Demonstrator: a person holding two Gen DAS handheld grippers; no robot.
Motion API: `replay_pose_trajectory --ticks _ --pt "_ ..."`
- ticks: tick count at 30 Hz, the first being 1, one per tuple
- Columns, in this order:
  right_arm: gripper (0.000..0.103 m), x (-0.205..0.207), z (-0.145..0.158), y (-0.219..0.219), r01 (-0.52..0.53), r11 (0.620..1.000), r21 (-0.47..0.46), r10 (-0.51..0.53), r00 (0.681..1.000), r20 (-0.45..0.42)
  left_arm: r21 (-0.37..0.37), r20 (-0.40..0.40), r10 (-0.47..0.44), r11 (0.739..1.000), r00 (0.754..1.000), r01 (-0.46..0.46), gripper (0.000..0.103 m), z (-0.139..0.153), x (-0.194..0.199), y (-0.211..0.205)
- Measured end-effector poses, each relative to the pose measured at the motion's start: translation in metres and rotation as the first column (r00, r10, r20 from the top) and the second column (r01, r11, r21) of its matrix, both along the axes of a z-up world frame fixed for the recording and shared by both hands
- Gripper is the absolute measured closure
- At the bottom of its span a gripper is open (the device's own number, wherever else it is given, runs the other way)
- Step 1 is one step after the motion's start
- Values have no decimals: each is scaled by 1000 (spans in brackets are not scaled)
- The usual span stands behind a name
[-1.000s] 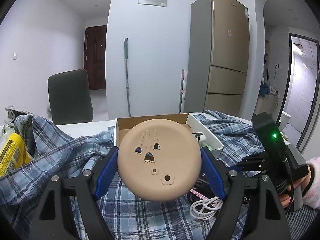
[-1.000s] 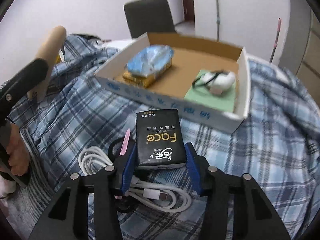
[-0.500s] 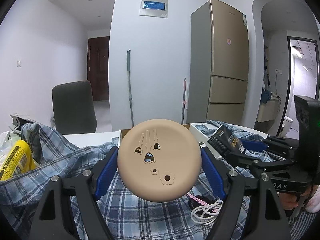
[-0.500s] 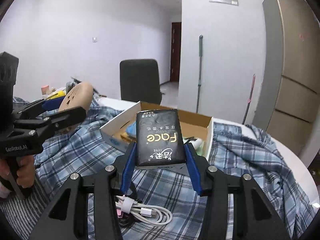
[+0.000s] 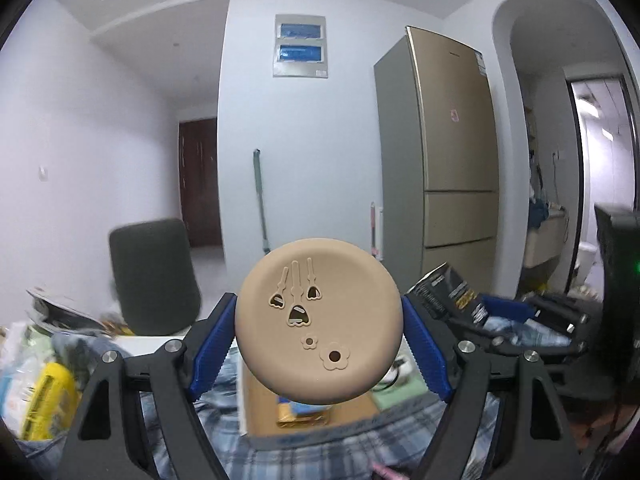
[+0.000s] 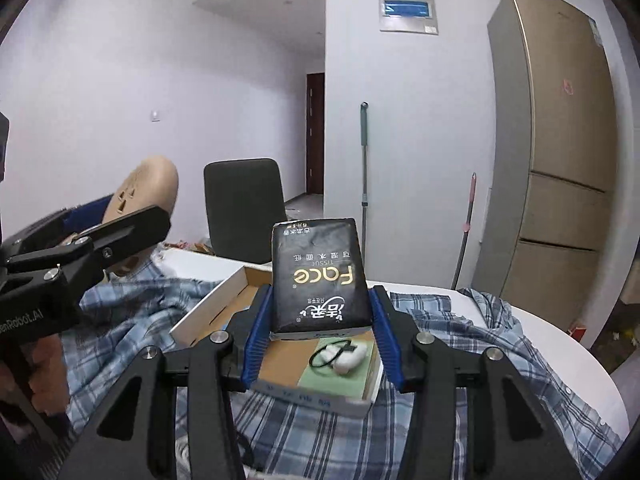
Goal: Organize soft objects
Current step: 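Carry the disc and tissue pack over the box and release them with both tools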
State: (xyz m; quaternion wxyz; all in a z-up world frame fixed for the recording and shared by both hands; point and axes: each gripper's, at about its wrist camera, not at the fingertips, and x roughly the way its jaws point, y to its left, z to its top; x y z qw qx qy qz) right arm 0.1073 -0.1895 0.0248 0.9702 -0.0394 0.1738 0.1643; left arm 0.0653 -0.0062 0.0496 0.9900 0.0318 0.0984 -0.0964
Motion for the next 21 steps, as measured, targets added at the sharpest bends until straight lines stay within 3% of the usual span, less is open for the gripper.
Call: replay_pose_trajectory --ticks 2,7,9,14,21 --pt "56 13 0 0 3 1000 13 -3 1000 -29 -41 -20 -10 999 1000 10 21 6 14 -2" --pt "56 53 -18 4 -23 999 31 29 979 -203 -99 -61 17 995 998 -23 20 8 55 1" --pt "56 59 -28 7 -24 1000 18 27 975 -221 -112 -107 1 994 994 -13 20 4 71 4" --pt "56 71 -52 12 -31 1000 2 30 960 -279 -63 -193 13 998 981 -26 20 -16 97 8" --pt "56 83 -80 15 -38 999 -35 22 925 -378 -43 -350 35 998 936 -54 19 -48 124 13"
